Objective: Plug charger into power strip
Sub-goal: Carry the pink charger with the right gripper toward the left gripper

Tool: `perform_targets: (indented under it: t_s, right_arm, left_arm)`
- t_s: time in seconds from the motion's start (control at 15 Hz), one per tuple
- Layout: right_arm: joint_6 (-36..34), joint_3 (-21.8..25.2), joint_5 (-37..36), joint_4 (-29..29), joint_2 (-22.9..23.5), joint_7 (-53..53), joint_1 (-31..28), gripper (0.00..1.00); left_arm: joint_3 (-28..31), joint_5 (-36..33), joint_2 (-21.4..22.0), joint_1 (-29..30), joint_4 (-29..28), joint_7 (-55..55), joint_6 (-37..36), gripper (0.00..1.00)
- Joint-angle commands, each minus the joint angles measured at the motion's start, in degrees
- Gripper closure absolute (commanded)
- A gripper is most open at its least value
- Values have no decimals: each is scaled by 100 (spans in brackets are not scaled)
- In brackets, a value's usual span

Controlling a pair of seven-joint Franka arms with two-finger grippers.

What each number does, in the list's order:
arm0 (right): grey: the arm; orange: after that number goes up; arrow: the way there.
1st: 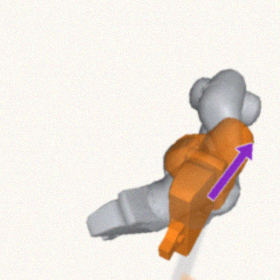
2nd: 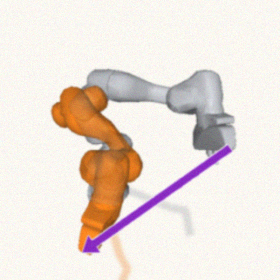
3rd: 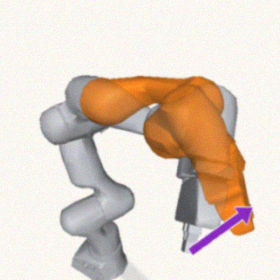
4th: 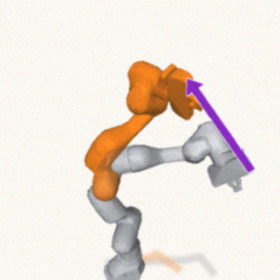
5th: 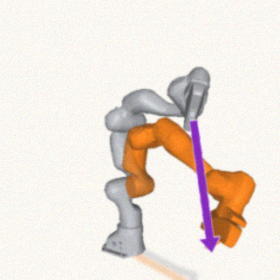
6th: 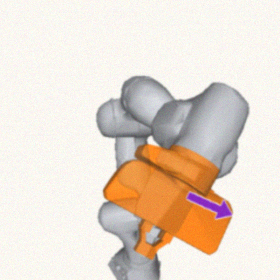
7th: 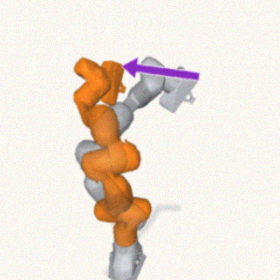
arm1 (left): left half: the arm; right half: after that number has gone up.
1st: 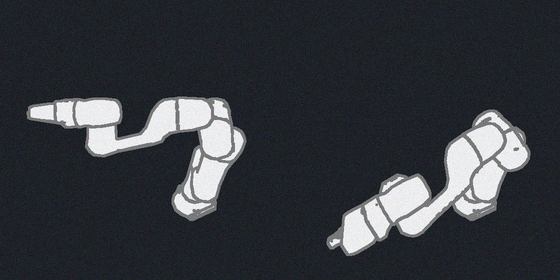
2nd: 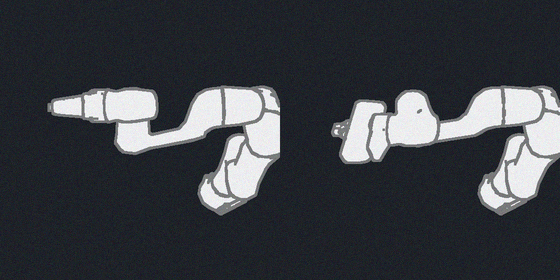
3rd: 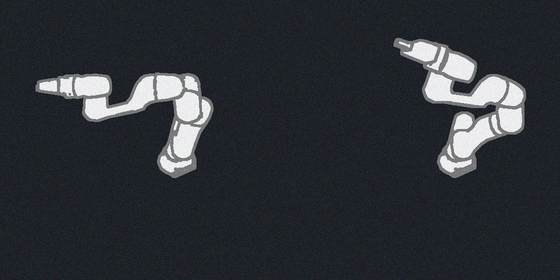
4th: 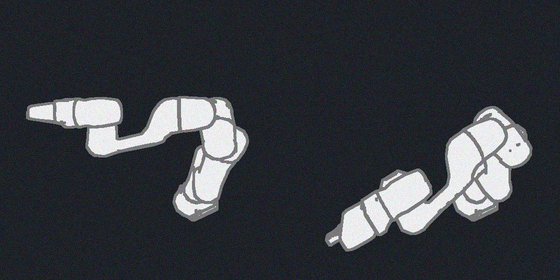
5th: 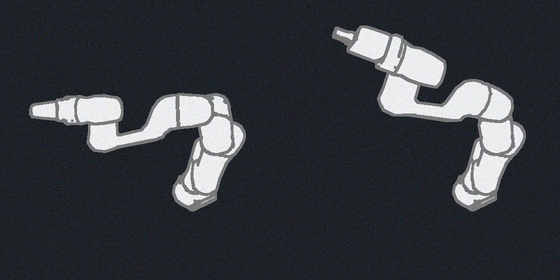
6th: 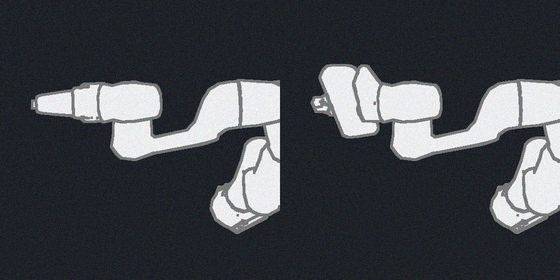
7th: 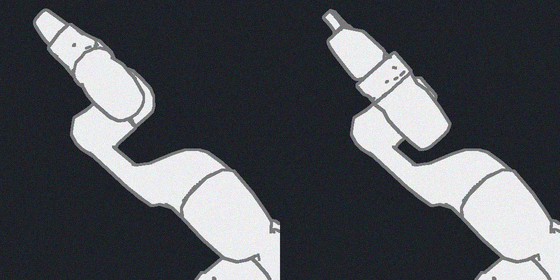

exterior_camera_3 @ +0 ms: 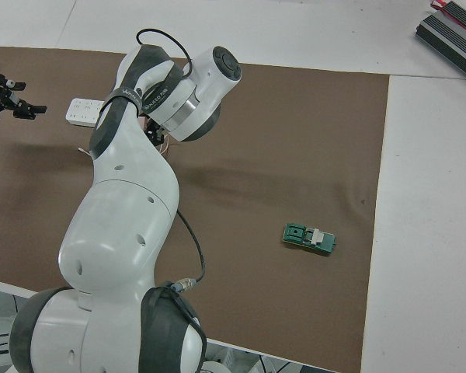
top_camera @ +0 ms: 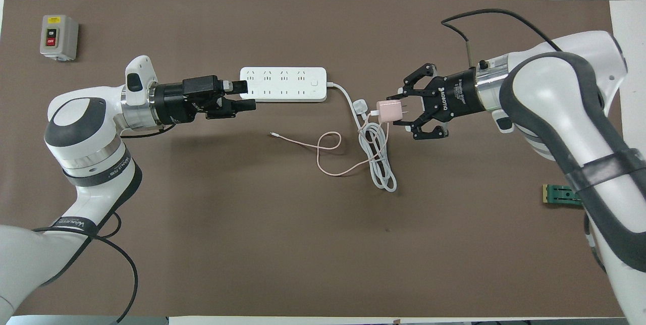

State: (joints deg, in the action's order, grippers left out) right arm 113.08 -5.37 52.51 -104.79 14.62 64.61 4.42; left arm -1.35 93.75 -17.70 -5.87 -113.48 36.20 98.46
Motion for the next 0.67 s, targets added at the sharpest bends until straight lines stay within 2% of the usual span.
perform_targets:
  t_s: [0.0, 0.6]
  right_arm:
    - [538, 27, 198, 125, -3, 507, 523, 100]
    - [1725, 27, 295, 670, 331, 1237, 1710, 100]
  left_arm:
    - [56, 126, -32, -37, -78, 212, -125, 0]
    - [64, 109, -32, -11, -16, 221, -161, 0]
